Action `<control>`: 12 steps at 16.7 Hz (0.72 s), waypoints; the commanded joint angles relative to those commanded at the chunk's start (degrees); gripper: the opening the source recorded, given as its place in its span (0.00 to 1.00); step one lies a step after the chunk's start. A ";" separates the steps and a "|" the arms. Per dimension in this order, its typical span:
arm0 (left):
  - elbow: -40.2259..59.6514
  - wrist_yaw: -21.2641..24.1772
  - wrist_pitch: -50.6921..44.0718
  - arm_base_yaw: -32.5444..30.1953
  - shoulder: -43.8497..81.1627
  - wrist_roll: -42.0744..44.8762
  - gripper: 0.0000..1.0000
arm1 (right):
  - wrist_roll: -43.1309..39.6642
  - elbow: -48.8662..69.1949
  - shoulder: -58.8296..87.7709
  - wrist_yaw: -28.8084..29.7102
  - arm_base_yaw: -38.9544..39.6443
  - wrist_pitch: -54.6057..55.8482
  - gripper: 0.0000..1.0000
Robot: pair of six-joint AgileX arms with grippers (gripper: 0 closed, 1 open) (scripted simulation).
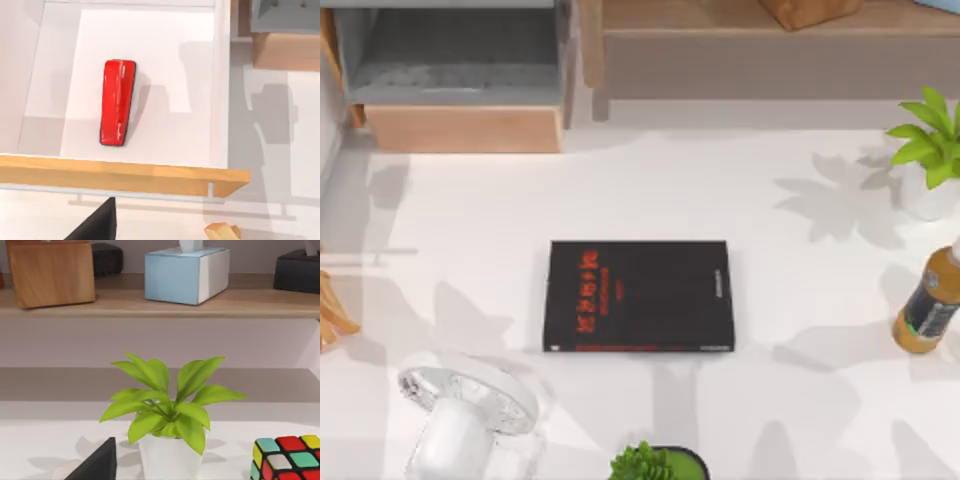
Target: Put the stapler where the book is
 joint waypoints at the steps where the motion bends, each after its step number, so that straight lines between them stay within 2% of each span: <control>1: 5.76 0.00 -3.41 0.79 5.99 0.90 1.00 | 0.00 0.00 0.00 0.00 0.00 0.00 1.00; 7: 38.48 -1.02 -21.77 4.49 39.37 6.16 1.00 | 0.00 0.00 0.00 0.00 0.00 0.00 1.00; 12: 60.88 -1.87 -32.04 5.88 60.48 9.34 1.00 | 0.00 0.00 0.00 0.00 0.00 0.00 1.00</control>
